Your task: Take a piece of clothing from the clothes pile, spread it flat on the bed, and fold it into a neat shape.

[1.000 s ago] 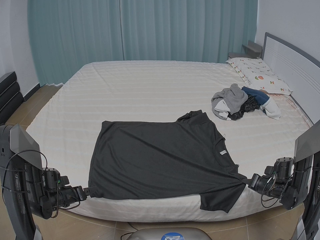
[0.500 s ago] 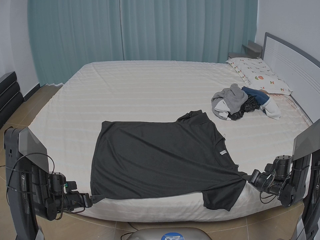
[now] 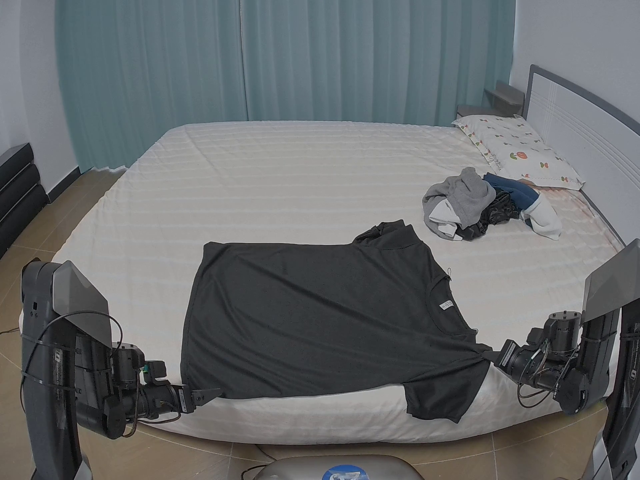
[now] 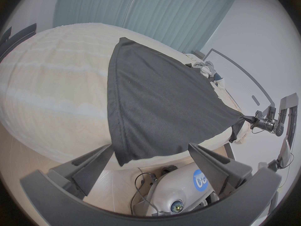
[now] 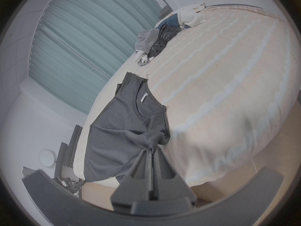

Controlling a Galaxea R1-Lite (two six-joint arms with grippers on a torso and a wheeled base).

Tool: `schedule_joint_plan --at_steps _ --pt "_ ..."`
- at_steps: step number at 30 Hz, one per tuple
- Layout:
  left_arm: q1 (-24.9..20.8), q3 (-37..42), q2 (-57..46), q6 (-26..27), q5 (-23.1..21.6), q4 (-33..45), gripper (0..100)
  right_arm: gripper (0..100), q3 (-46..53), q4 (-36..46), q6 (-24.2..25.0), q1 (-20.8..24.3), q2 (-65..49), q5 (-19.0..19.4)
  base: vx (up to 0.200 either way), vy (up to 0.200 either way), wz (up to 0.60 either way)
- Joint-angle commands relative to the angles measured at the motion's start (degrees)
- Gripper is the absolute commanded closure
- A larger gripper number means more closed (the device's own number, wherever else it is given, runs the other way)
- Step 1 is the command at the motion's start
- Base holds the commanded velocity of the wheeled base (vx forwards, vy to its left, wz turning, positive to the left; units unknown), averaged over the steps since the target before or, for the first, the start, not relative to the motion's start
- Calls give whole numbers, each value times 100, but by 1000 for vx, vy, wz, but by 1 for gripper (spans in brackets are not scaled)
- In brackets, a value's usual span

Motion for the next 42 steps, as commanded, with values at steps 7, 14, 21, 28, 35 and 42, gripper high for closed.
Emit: schedule_joint_plan --at_steps 7,14,21,28,35,42 --pt "198 -309 164 -2 -765 -105 0 100 -1 -41 20 12 13 4 0 0 0" --pt "409 -213 137 42 -1354 -105 0 100 -1 -41 20 20 5 4 0 0 0" --pt "409 -72 41 69 -1539 -105 0 100 8 -41 143 20 -13 4 0 0 0" --pt "391 209 -346 69 -1539 -105 0 100 -1 -41 143 20 -4 4 0 0 0" --pt "356 69 -241 60 -1539 -78 0 100 -1 -41 143 29 -4 22 0 0 0" --pt "347 7 -82 183 -1512 -78 0 100 -10 -41 143 73 5 22 0 0 0"
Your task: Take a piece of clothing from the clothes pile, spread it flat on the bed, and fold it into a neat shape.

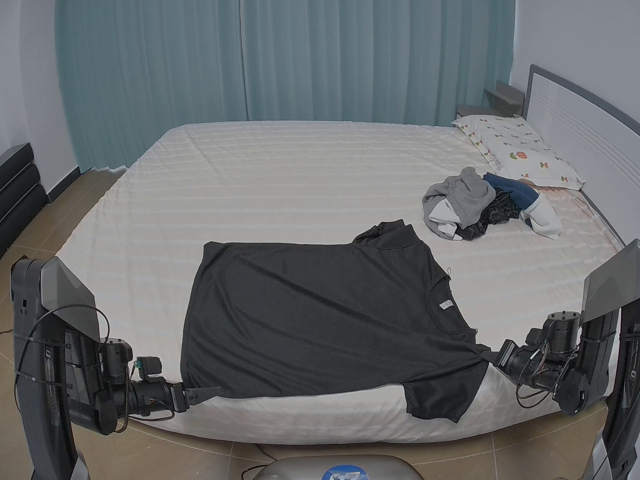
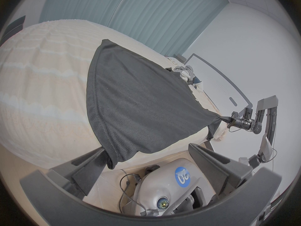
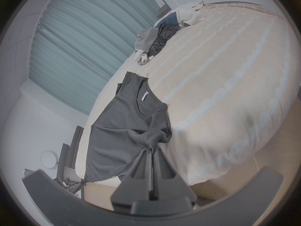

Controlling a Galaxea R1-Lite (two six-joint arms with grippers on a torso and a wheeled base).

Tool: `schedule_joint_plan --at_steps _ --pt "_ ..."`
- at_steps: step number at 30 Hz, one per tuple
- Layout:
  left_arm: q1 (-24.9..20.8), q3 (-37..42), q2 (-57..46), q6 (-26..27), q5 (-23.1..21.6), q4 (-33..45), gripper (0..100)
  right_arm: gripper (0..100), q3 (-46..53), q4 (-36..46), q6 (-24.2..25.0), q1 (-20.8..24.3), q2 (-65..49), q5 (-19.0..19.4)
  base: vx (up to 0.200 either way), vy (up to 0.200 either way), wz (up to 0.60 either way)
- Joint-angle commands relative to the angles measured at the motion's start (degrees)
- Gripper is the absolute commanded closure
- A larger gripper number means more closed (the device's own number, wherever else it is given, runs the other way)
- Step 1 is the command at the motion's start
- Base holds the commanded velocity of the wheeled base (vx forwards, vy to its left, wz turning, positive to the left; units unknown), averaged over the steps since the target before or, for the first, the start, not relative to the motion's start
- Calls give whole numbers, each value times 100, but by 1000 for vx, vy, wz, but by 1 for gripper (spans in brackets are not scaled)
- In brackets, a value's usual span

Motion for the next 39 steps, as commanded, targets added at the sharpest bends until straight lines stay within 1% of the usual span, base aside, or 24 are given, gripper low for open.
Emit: schedule_joint_plan --at_steps 1,4,7,9,12,13,15,22,23,29,31,33,39 --pt "-9 -9 86 73 45 -67 0 100 -7 -41 -2 23 6 1 0 0 0" --pt "-27 -53 112 73 80 -67 0 100 -7 -49 -2 41 15 1 0 0 0" --pt "-53 -167 183 81 256 -67 0 100 -7 -41 -2 49 6 1 0 0 0" --pt "-53 -167 191 81 265 -67 0 100 -7 -41 -2 49 6 1 0 0 0" --pt "-123 -255 227 81 414 -67 0 100 -16 -41 -2 49 15 1 0 0 0" --pt "-194 -290 288 81 616 -102 0 100 -60 -41 -2 58 15 1 0 0 0" --pt "-229 -316 314 73 731 -102 0 100 -78 -41 -2 58 15 1 0 0 0" --pt "-229 -316 306 20 722 -102 0 100 -78 -41 -11 58 67 -8 0 0 0" --pt "-229 -290 297 20 722 -102 100 100 -78 -41 -11 58 67 -8 0 0 0" --pt "-150 -141 288 46 748 -102 100 100 -69 -41 -2 49 67 -8 0 0 0" --pt "-70 -61 244 38 739 -102 100 100 -69 -41 -2 49 67 -8 0 0 0" --pt "123 9 147 29 678 -102 100 100 -69 -41 -2 49 58 -8 0 0 0" --pt "211 18 156 20 669 -102 100 100 -16 -41 -11 49 50 -8 0 0 0"
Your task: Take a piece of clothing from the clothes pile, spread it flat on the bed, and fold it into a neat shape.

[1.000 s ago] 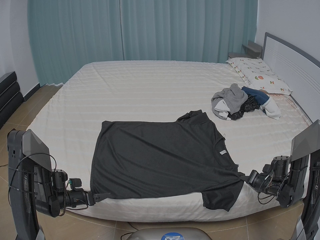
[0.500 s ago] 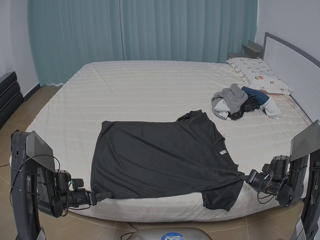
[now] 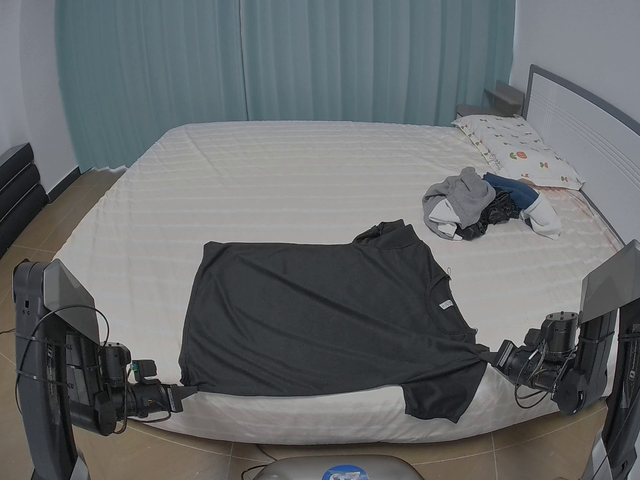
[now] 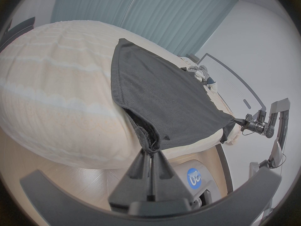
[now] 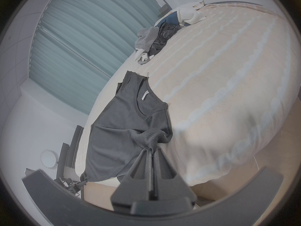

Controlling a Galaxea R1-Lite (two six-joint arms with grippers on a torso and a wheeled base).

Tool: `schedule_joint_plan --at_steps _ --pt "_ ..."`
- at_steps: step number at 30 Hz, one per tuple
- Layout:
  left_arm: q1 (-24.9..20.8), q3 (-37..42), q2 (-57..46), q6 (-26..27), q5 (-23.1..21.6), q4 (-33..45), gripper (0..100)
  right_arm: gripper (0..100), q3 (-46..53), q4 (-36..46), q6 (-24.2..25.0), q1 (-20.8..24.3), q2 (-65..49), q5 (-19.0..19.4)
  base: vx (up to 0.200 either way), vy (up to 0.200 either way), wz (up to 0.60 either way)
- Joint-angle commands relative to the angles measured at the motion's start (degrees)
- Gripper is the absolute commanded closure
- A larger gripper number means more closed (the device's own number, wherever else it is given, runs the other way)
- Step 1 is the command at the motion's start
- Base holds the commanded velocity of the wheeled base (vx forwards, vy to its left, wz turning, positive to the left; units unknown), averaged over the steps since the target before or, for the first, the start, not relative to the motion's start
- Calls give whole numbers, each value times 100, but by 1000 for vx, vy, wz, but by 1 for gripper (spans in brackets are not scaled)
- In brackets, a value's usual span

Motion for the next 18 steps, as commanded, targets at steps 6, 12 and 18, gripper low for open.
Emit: schedule_joint_plan --at_steps 6,12,18 --pt "66 266 -177 -4 1 -105 100 100 238 -41 -87 9 -39 11 0 0 0" --pt "127 451 -546 5 45 -105 100 100 555 -49 -272 45 -189 195 0 0 0" --pt "207 600 -783 31 151 -105 100 100 985 -49 -773 1 -312 441 0 0 0"
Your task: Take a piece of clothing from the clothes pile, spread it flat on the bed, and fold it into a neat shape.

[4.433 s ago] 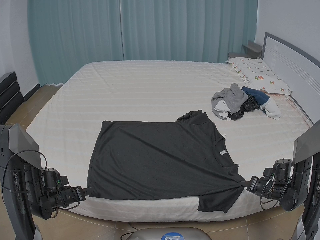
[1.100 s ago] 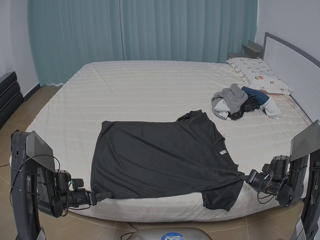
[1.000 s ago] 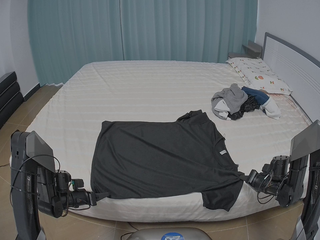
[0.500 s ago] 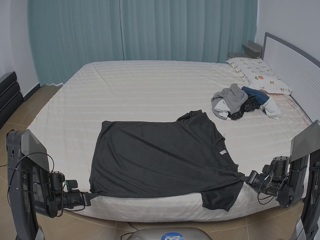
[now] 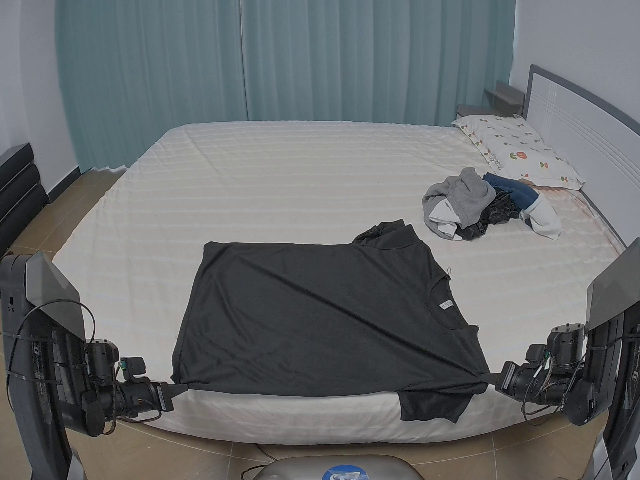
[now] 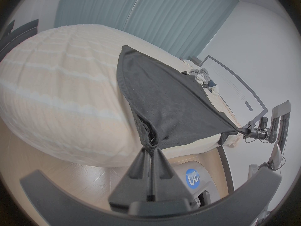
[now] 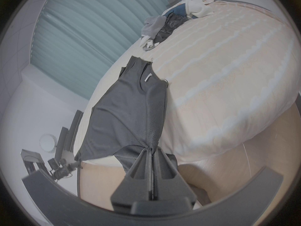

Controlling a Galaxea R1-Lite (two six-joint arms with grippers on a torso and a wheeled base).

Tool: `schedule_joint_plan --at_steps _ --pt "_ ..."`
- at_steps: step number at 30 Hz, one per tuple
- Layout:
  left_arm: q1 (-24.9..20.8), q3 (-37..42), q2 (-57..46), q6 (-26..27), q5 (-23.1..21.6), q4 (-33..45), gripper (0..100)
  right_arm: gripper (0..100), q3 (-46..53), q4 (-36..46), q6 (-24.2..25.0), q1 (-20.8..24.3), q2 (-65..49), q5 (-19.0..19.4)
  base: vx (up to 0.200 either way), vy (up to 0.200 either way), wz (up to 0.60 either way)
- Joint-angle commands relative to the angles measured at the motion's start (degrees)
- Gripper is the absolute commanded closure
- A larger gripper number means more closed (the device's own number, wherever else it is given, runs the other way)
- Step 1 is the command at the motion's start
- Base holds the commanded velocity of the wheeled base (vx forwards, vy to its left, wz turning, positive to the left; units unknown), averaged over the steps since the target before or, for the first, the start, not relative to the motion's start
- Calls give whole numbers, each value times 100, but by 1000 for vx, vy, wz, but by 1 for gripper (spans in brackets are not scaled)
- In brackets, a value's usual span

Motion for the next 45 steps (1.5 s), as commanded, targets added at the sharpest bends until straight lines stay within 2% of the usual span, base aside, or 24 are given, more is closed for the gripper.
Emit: schedule_joint_plan --at_steps 1,6,10,15,18,23,31,35,38,39,45 --pt "60 144 -272 25 52 -102 100 100 207 -49 -98 -53 -130 54 0 0 0" --pt "69 223 -518 52 175 -102 100 100 391 -41 -107 -53 -491 141 0 0 0" --pt "78 381 -755 69 175 -102 100 100 391 -41 -159 -10 -333 133 0 0 0" --pt "78 557 -773 368 201 -49 100 100 330 -49 -353 -10 160 124 0 0 0" --pt "78 654 -720 561 219 -41 100 100 391 -41 -537 -36 142 141 0 0 0" --pt "78 697 -694 737 289 153 100 100 391 -32 -537 -10 72 115 0 0 0" --pt "95 706 -720 807 368 206 100 100 391 241 -652 8 1 18 0 0 0" --pt "122 706 -729 1045 430 504 100 100 391 812 -819 17 -482 -61 0 0 0" --pt "139 706 -746 1247 702 689 100 100 391 1164 -898 26 -728 -61 0 0 0" --pt "139 706 -746 1282 834 750 100 100 391 1207 -942 52 -737 -61 0 0 0" --pt "113 715 -781 1291 869 838 100 100 391 1172 -1012 166 -640 -140 0 0 0"
